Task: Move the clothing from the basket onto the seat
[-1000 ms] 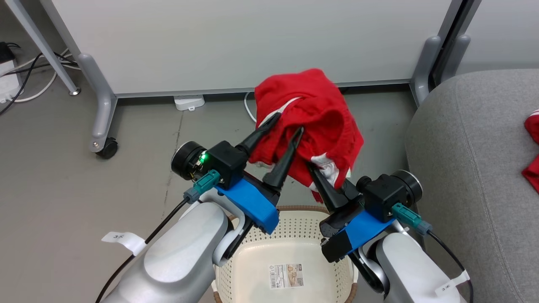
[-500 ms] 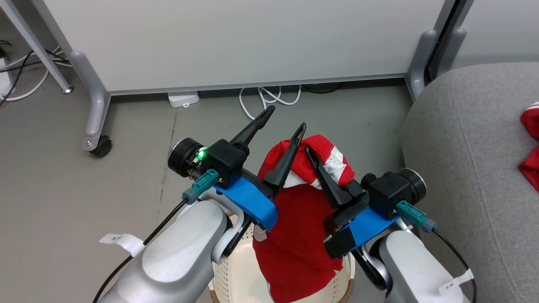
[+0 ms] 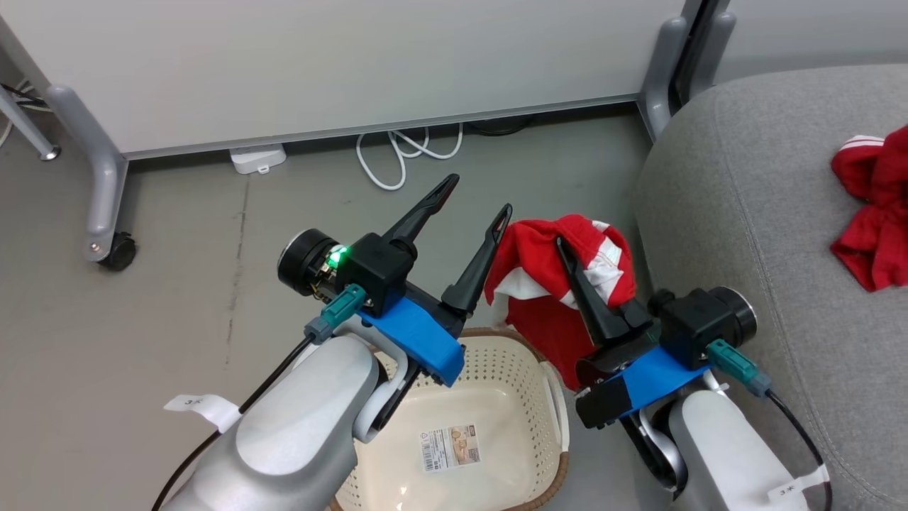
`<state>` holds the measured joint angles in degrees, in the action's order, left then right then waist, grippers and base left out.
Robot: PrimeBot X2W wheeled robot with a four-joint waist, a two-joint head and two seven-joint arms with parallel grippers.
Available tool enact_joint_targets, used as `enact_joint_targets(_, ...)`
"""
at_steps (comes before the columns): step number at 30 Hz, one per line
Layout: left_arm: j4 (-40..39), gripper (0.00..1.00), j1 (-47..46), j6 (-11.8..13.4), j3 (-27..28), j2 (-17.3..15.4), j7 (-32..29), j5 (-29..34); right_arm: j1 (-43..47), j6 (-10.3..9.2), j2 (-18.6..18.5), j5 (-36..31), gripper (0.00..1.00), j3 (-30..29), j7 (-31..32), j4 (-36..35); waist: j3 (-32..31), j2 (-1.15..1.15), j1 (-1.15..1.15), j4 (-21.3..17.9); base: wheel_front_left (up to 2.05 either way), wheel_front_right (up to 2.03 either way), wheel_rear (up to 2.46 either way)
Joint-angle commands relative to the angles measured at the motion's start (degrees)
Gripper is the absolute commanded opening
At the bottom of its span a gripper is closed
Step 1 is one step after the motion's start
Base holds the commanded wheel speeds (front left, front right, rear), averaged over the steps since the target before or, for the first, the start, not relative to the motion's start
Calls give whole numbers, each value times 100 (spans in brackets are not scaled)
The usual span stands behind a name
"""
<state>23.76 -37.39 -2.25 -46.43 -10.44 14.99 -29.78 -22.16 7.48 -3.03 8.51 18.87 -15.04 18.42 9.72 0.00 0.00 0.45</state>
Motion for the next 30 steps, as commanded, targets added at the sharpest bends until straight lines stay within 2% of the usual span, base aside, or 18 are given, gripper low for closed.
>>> enact_joint_targets(1,9,100,-26,-4,33,-20,25,22,91,2,-37,-49,0,-98,-21,-78,37,0,0,-113,0,0,0)
enact_joint_targets(19,118,100,53,-132,-43,43,27,152,562,3,-76,-135,0,-718,-21,-581,170,0,0,-1052,0,0,0)
enact_joint_targets(30,233,100,-58,-184,-130,94,27,169,793,3,-68,-156,0,-1022,-21,-782,341,0,0,-1441,0,0,0)
